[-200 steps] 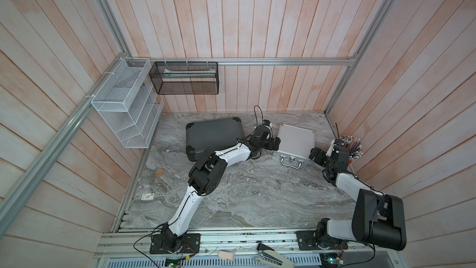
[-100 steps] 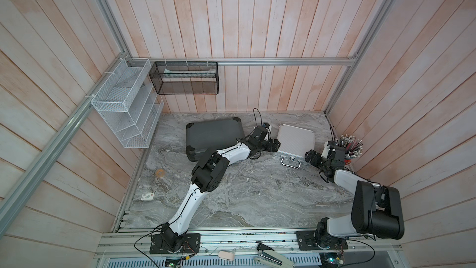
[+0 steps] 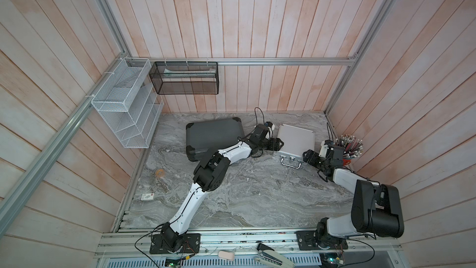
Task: Open the poker set cases
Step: Move the poker set case to the center of the board.
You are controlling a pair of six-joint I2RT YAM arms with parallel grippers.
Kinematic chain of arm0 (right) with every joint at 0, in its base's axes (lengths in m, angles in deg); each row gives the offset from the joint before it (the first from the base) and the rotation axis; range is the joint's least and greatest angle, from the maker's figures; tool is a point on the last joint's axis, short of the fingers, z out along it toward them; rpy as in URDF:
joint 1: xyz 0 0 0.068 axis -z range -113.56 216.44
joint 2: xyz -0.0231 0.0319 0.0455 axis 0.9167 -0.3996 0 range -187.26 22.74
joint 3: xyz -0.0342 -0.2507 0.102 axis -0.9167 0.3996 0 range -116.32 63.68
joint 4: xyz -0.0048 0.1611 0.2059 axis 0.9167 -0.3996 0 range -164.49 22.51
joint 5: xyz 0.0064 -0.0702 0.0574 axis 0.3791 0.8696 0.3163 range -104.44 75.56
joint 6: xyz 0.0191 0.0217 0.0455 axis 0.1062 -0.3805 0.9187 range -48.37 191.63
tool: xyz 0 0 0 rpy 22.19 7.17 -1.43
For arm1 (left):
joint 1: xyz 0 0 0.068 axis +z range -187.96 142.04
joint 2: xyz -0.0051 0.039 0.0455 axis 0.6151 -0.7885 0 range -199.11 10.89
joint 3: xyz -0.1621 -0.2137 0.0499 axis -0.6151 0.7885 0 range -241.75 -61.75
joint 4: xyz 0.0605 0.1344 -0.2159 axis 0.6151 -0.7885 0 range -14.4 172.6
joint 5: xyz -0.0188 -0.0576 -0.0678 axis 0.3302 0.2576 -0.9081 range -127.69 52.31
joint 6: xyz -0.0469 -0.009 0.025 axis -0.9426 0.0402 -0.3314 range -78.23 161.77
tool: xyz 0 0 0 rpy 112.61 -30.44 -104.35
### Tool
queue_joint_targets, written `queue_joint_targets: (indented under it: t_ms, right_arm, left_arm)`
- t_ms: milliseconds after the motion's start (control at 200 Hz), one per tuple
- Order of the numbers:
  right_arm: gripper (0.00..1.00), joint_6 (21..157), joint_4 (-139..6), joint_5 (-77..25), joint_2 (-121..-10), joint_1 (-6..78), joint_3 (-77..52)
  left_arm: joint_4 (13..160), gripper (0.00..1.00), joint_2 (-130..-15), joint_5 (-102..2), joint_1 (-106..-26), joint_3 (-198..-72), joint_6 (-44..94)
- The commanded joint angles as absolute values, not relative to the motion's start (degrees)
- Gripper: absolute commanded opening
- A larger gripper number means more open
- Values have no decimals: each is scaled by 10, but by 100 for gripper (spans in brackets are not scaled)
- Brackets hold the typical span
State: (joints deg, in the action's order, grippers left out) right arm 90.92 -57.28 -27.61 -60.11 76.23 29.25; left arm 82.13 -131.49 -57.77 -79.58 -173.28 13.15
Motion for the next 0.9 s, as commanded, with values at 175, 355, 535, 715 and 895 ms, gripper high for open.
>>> queue_joint_targets:
  t_ms: [175,355,535,715,895]
  right_arm:
    - [84,902,-586,-293,-611,759,282]
    - [83,901,-583,-301,-616,758,280]
    - [81,897,-581,-322,-622,752,272]
    - [76,893,-584,-335,-630,733,260]
    - [71,892,-585,-341,-632,717,255]
  left_arm:
    - [818,77,-1349,-610,-794,-1770,115]
    - [817,72,-1354,-616,-794,-1773,108]
    - [831,57,-1347,-644,-795,-1760,94]
    - [868,49,-1319,-655,-801,-1712,84]
    - [915,49,-1278,-648,-803,-1641,71]
